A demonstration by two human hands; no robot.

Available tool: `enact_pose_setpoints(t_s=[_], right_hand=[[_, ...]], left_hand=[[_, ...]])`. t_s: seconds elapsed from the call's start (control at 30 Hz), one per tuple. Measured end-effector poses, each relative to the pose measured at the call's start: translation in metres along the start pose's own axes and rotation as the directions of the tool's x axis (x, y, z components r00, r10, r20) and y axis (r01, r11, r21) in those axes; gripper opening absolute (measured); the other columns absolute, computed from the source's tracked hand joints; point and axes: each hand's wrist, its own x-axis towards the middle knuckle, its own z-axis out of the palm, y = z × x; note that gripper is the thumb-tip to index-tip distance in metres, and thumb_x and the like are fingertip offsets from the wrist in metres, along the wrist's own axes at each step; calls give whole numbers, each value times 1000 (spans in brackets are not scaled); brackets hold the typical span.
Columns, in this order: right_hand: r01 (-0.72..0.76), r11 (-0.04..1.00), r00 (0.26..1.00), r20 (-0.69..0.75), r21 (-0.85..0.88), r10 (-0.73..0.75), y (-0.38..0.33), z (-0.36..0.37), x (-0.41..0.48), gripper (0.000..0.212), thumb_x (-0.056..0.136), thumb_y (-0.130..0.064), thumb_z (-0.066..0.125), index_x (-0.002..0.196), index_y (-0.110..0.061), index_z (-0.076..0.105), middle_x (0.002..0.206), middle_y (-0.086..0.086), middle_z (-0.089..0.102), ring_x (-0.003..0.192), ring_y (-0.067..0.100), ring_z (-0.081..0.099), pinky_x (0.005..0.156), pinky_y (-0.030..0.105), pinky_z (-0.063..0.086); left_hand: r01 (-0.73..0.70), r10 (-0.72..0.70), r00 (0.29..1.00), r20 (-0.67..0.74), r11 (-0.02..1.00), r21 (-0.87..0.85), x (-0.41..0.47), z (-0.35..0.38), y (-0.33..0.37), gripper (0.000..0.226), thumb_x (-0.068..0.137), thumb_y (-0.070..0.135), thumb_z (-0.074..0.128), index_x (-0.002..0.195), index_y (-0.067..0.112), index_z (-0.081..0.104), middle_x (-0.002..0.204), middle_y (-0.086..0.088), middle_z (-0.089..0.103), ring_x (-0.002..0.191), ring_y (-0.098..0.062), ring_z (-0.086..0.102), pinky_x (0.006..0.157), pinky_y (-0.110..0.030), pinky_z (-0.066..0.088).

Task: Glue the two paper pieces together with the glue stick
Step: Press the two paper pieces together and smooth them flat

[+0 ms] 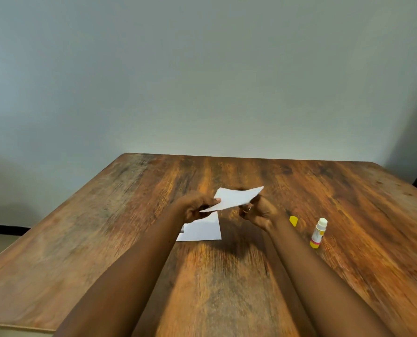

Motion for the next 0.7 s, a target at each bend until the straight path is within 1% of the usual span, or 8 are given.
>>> enact_pose_setpoints(t_s=[0.07,0.13,0.2,0.27,0.33,0.4,0.53,0.7], right_hand=[[11,1000,1000,-12,-18,-11,0,1,4,24,93,-20,53,104,-3,66,97,13,69,78,22,64,71,34,49],[26,999,997,-66,-41,-29,0,4,7,32,94,-35,49,94,-7,65,83,8,71,67,18,68,61,32,56],[18,996,994,-106,-88,-28,-1,8,6,40,92,-46,48,84,-9,62,69,5,68,66,19,66,53,29,54],[40,968,991,-115,-247,-70,-1,14,4,32,90,-37,57,93,-6,64,78,7,68,74,21,64,54,30,52],[39,934,988,-129,-355,-90,0,19,4,14,86,-12,63,93,0,64,83,10,68,72,20,65,51,28,53],[15,909,982,-167,-417,-93,2,24,3,1,82,1,65,82,1,64,82,12,67,67,20,64,49,27,53],[-60,865,983,-182,-498,-36,7,33,5,7,80,2,67,85,6,65,73,11,67,61,19,62,47,24,52],[-143,846,978,-204,-514,41,17,40,9,12,79,6,66,90,10,64,72,13,64,61,20,61,46,24,52]], left_hand=[[-54,60,992,-115,997,53,-6,-5,5,13,84,13,69,82,1,64,82,-9,64,72,-19,62,54,-22,52],[-125,146,964,-223,986,107,-9,-12,8,19,84,13,68,91,-5,66,81,-10,65,67,-18,63,46,-21,51],[-178,226,928,-297,967,180,-8,-18,9,24,84,12,67,96,-9,66,92,-16,68,74,-24,67,59,-25,57],[-185,256,908,-333,956,229,-8,-23,7,28,84,11,67,100,-12,65,105,-23,68,92,-34,68,85,-40,57],[-177,255,903,-347,954,241,-8,-28,3,31,83,10,69,101,-15,64,110,-29,66,98,-39,66,95,-48,52],[-178,263,893,-364,951,251,-8,-34,-4,33,82,11,70,103,-14,65,110,-27,67,97,-37,66,93,-46,51],[-168,268,855,-445,953,251,-5,-43,-16,37,83,17,69,109,-10,65,111,-22,68,99,-34,67,86,-38,54],[-147,270,827,-493,950,275,-2,-50,-25,39,82,20,70,106,-10,65,109,-23,68,100,-34,66,90,-42,52]])
